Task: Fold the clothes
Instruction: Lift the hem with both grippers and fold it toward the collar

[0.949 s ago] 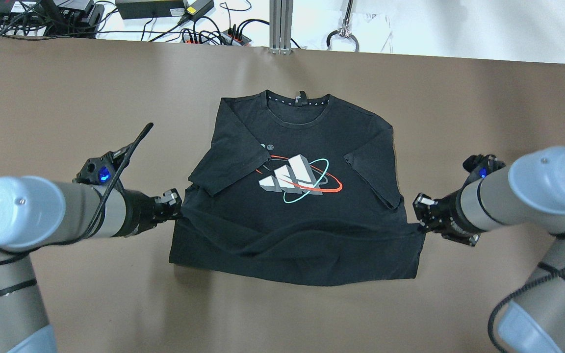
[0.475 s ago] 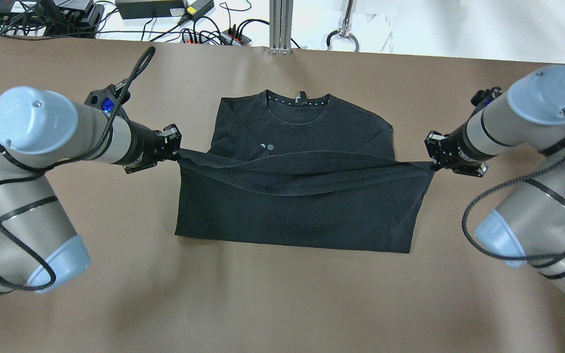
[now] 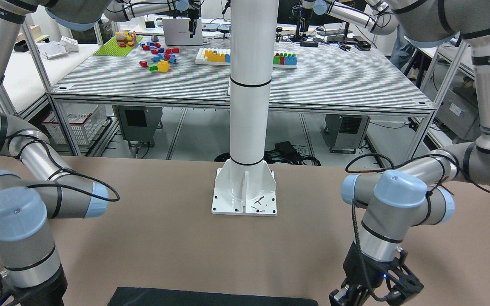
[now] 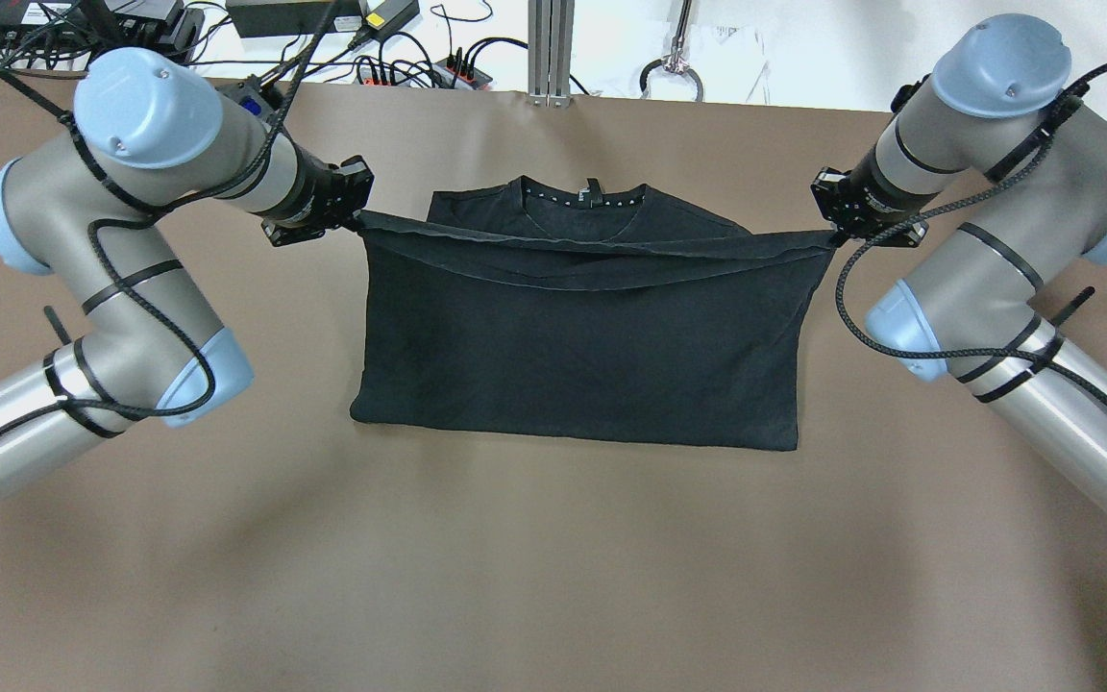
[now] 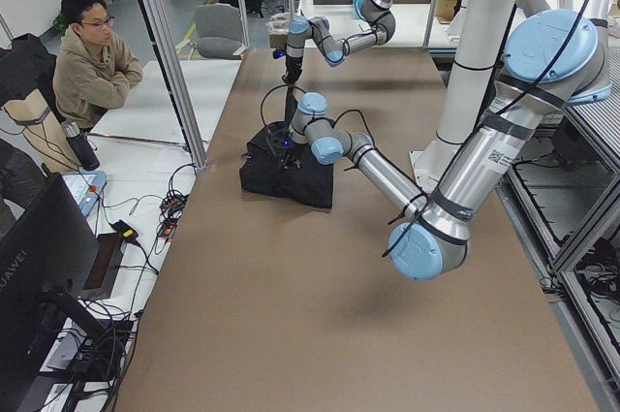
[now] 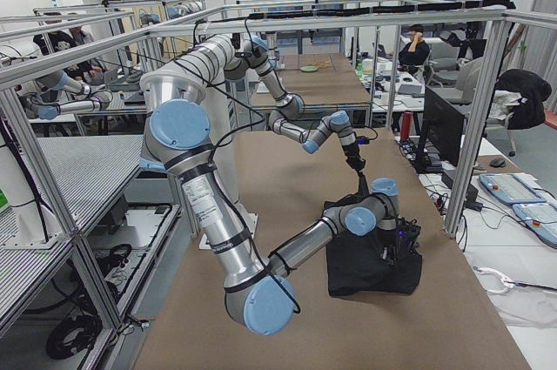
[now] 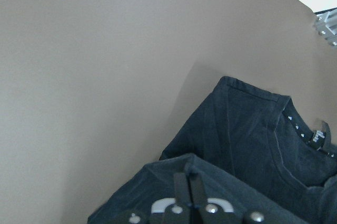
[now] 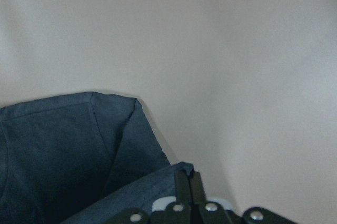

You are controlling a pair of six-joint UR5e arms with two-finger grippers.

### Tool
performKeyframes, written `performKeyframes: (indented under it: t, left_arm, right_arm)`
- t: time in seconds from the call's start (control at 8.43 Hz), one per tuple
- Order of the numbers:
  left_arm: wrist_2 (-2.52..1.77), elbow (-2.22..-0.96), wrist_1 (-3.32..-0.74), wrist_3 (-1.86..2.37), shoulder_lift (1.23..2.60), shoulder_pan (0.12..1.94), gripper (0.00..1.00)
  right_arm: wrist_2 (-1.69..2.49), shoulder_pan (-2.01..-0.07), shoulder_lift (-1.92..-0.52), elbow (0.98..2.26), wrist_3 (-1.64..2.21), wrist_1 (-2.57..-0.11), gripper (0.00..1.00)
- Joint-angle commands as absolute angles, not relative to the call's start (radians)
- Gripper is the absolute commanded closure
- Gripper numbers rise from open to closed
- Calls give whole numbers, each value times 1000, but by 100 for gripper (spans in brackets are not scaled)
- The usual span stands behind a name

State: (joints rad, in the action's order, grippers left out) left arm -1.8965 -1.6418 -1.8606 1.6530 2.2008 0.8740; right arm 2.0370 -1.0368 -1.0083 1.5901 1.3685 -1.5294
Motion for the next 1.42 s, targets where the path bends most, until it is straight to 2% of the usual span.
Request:
performKeyframes:
  t: [0.0,0.24,0.47,0.59,0.71,0.83,1.07,1.19,1.31]
  left_arm:
    - [-1891,-1357,-1998,1638,2333,888,100]
    - [-1884,-1214,-2098,1635,2382,890,100]
    - [-1884,-1128,-2183,1620,2390,900,100]
    - [-1885,-1118,-2183,1614,2398,913,100]
    - [-1885,-1109,-2184,1608,2402,919,88]
    - [-1885,-1103,-2184,1606,2402,922,72]
    - [-1885,-1094,-2184,1583,2401,936,47]
    - [-1885,-1094,-2184,1582,2401,937,44]
    - [-1885,-1098,-2186,1582,2399,940,40]
  right_arm:
    - [2034,-1042,-942,1383,1361,-1351,100]
    - [2020,-1037,-901,1266,1359,-1263,100]
    - [1944,-1011,-879,1195,1362,-1194,100]
    - [1936,-1011,-877,1190,1362,-1192,88]
    - [1927,-1012,-868,1186,1365,-1192,65]
    - [1927,-1012,-859,1186,1367,-1192,44]
    - [1927,-1012,-854,1187,1368,-1189,36]
    - [1930,-1014,-861,1210,1377,-1187,36]
    - [1933,-1009,-917,1288,1381,-1186,36]
